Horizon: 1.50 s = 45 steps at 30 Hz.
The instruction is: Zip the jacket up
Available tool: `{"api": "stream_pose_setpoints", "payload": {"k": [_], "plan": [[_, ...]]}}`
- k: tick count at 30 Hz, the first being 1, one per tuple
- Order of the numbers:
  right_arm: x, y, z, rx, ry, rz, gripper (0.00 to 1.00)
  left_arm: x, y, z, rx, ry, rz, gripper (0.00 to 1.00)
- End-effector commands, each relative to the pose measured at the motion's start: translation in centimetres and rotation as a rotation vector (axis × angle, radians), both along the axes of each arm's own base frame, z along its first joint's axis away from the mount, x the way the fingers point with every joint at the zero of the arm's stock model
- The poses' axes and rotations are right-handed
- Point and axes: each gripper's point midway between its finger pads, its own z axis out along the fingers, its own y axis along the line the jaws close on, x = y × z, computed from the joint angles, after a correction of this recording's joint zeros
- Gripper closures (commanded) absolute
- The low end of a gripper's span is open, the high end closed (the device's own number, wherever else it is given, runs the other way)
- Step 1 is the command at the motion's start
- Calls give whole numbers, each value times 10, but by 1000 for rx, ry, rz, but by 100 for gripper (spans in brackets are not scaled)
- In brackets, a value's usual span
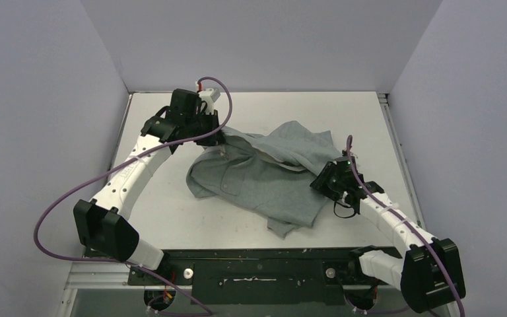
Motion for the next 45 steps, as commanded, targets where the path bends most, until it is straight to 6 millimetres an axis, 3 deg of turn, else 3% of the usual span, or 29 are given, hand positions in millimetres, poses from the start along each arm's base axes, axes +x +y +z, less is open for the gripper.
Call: {"api": "stream_pose_setpoints", "payload": {"k": [1,3,6,9,11,13,15,18,20,22,24,28,30,32,35,40,45], "plan": [[35,-62,-6,-277,-99,-263,58,14,4,41,-71,-137,17,100],[46,-83,-4,-352,-128,-348,50,12,8,40,-74,-135,22,100],[76,-109,14,-382,-192,-445,47,10,12,38,-75,-130,29,100],[122,-125,50,-395,-291,-481,46,6,16,35,-68,-122,30,100],[163,-123,75,-385,-356,-460,44,2,17,32,-63,-115,21,100],[207,-108,94,-355,-408,-388,41,-3,19,29,-60,-107,19,100],[257,-76,115,-280,-489,-267,38,-7,22,26,-54,-105,25,100],[314,3,144,-154,-586,40,33,-12,29,23,-47,-105,43,100],[326,46,151,-60,-596,220,32,-15,32,19,-43,-97,51,100],[321,64,166,-37,-641,278,31,-16,36,15,-35,-87,66,100],[304,58,183,-66,-675,251,29,-15,42,10,-17,-73,86,100],[252,3,163,-99,-562,47,27,-11,53,-1,9,-50,127,100],[220,-28,142,-68,-474,-75,26,-7,56,-5,14,-43,135,100],[188,-40,124,-20,-409,-130,26,-4,58,-8,13,-35,141,100],[150,-37,106,70,-337,-169,26,-1,56,-11,-4,-25,137,100],[108,-22,71,291,-229,-284,24,2,55,-10,-21,-26,141,100],[100,-19,68,479,-231,-426,21,2,52,-12,-29,-15,126,100]]}}
